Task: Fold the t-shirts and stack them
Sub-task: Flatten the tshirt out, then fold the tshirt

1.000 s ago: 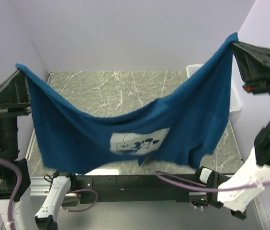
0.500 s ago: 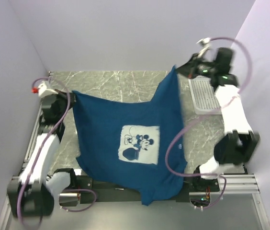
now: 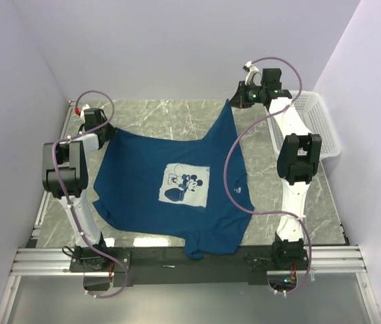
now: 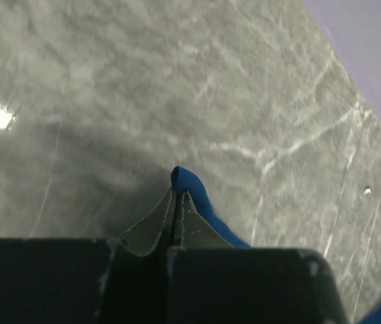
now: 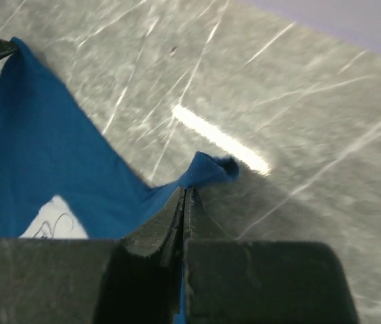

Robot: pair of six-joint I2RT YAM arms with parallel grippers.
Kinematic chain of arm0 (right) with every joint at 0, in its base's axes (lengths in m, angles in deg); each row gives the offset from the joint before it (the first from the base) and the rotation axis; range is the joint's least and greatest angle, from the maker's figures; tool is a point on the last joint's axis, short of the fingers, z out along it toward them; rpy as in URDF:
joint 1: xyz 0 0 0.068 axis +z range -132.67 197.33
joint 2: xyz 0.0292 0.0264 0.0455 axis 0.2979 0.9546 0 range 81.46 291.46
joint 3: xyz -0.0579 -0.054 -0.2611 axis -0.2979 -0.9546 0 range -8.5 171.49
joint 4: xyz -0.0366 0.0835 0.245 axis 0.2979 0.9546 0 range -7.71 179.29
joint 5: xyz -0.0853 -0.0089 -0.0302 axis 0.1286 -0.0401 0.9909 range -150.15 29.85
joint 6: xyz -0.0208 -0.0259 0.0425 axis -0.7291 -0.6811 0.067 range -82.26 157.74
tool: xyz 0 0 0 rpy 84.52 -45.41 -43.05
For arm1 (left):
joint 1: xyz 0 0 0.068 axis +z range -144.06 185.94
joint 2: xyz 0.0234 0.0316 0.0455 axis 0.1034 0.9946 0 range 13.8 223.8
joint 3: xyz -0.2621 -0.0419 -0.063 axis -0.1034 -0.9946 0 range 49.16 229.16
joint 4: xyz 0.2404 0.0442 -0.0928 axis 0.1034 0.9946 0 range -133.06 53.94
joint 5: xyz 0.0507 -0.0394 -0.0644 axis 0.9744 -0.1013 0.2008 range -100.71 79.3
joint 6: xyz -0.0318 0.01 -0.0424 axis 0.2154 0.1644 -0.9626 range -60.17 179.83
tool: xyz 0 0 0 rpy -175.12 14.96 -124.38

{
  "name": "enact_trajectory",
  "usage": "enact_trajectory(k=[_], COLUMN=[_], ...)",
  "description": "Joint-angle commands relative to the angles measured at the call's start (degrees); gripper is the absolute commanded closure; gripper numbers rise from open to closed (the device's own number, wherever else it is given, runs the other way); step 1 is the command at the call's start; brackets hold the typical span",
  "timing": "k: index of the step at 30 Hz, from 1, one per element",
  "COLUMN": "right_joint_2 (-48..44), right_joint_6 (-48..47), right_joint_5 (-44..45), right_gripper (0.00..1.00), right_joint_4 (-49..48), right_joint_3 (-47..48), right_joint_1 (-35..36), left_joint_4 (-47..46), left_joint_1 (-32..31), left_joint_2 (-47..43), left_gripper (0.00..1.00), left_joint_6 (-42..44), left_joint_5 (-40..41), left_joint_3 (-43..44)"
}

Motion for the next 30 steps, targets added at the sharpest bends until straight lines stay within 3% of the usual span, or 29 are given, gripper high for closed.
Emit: enact_trajectory(k=[1, 6, 15, 23, 30], right_joint_2=[-0.9, -2.0, -9.5, -20.8, -31.4], right_joint_6=[-1.1, -1.0, 1.4, 1.9, -0.3], right_joint_5=[4.3, 3.1, -2.5, -6.2, -6.2], right_gripper=[1.00, 1.00, 1.00, 1.00, 1.00], right_joint_4=[-0.7, -2.3, -4.1, -6.5, -6.7], right_joint_3=[6.8, 4.9, -0.4, -14.4, -27.1], right_joint_1=[0.0, -0.2, -0.1, 1.5, 3.6], left_joint_4=[1.9, 2.0, -1.0, -2.9, -1.3], left_joint_1=[1.0, 2.2, 5.4, 6.9, 7.8], left_joint_2=[2.9, 4.7, 0.5, -1.7, -2.9], left_gripper=[1.00, 1.00, 0.99, 0.99, 1.00], left_joint_6=[0.8, 1.4, 1.8, 3.5, 5.3], left_joint_5=[-2.3, -4.9, -12.2, -21.4, -23.9], left_joint_3=[7.5, 10.7, 7.9, 4.0, 3.0])
